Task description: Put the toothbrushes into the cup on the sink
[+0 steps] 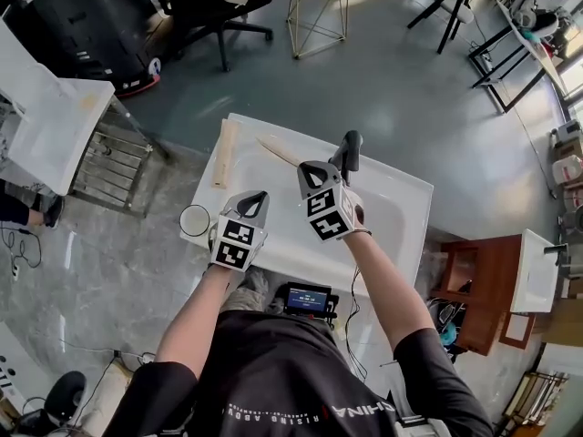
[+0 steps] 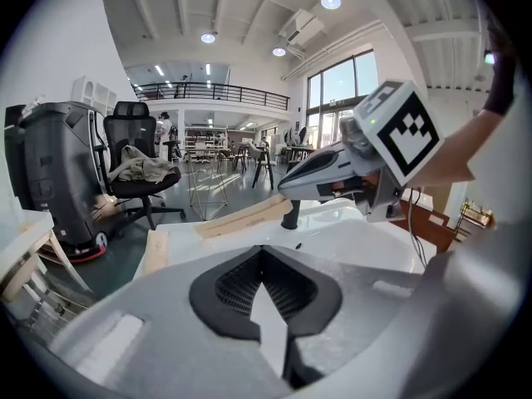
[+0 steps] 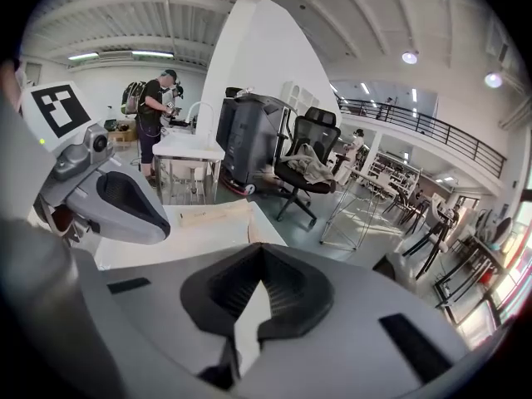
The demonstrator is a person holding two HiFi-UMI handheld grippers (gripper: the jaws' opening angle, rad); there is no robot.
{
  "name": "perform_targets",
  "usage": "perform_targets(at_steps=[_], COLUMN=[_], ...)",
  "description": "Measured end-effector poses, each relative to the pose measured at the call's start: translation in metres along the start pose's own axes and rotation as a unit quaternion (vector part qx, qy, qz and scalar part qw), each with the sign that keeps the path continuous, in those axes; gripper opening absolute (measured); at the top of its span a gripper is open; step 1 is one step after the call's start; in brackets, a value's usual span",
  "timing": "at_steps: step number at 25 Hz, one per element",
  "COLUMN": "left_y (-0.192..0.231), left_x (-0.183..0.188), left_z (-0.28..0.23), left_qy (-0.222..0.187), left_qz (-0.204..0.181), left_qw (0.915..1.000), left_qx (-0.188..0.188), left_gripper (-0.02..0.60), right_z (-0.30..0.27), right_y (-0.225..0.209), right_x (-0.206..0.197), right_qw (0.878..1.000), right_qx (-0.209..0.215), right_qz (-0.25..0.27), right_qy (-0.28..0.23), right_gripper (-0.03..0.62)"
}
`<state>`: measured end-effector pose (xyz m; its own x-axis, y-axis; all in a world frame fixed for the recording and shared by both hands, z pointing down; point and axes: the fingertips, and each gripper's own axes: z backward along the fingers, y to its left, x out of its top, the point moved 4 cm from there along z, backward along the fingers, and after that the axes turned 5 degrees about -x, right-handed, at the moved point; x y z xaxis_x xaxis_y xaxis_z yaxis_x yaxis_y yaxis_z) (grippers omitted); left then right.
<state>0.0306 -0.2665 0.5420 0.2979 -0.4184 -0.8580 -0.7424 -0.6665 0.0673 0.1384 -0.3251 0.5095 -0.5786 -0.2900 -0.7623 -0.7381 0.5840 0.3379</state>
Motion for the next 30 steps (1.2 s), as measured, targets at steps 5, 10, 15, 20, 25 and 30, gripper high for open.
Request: perform_targets(at_steps=[5,10,15,20,25,30], left_y=[-0.008,-0.023,-0.033,-0.043,-0.05,-0.051], left_x=[0.004,0.0,-0.002,-0.007,-0.016,-0.025], left_z=[0.012,0.021,0.031,0.046,0.058,0.07], left_qy=[-0.006,-0.011,-0.015,-0.016,-0.015,-0.016], left_qz=[-0.008,-0.012,-0.017,-0.018,-0.016,-0.01], left_qw=[0.9999,0.9998,0.9996,0.9993,0.9991,0.9988], left_qx=[0.009,0.013,0.019,0.028,0.037,0.045], left_gripper=[0.005,0.005,0.005,0.005,0.005,0.005], right_z=[0.025,0.049,0.067,0.085,0.094,0.097], right_y=[0.002,0.01,0.02,0.03,0.042,0.054], right_x=[0.001,0.001,0.0,-0.001,-0.005,-0.005], right_qw=[1.0,1.0,0.999,0.999,0.998,0.997], right_qx=[-0.001,0.004,0.014,0.024,0.04,0.048], right_qz=[-0.003,0.004,0.016,0.027,0.037,0.044], right_qy=[-0.013,-0.028,-0.033,-0.037,-0.038,-0.038], right_gripper=[0.009,0.009,0.009,0.009,0.009,0.009])
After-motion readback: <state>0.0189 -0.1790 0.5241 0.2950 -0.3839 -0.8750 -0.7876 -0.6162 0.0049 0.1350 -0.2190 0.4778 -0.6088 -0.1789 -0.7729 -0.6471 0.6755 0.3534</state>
